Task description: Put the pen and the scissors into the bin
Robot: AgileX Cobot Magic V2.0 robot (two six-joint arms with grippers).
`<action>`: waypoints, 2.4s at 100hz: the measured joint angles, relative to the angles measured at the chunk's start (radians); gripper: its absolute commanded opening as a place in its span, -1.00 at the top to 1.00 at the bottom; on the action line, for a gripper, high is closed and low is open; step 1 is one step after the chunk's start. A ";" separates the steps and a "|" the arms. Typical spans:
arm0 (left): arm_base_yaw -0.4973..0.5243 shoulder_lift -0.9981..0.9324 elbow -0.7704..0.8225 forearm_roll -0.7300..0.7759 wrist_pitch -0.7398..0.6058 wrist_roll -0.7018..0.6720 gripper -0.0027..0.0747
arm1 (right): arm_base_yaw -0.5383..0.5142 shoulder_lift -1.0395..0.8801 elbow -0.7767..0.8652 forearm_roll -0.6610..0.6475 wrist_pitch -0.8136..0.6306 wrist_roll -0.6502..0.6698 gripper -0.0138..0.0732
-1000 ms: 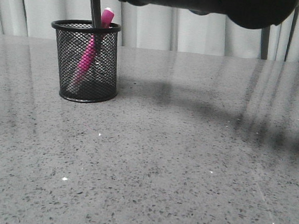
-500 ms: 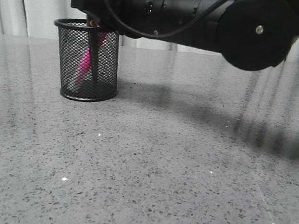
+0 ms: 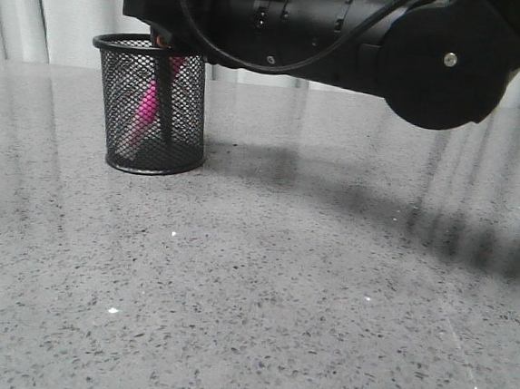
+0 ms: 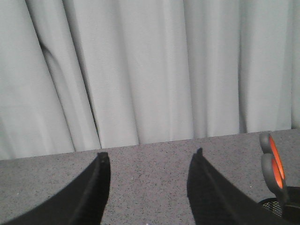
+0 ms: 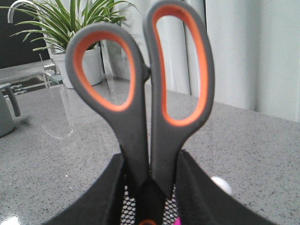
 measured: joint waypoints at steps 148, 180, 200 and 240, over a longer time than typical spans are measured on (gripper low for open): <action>0.000 -0.213 0.204 0.015 -0.058 0.000 0.99 | -0.435 -0.928 0.488 0.032 0.320 -0.048 0.84; 0.000 -0.574 0.503 0.007 -0.084 0.000 0.99 | -0.602 -1.341 0.901 0.061 0.313 -0.051 0.84; 0.000 -0.711 0.608 0.000 -0.086 0.000 0.99 | -0.606 -1.543 1.037 0.163 0.361 -0.051 0.84; 0.000 -0.728 0.616 -0.024 -0.098 0.000 0.99 | -0.607 -1.622 1.037 0.194 0.440 -0.051 0.84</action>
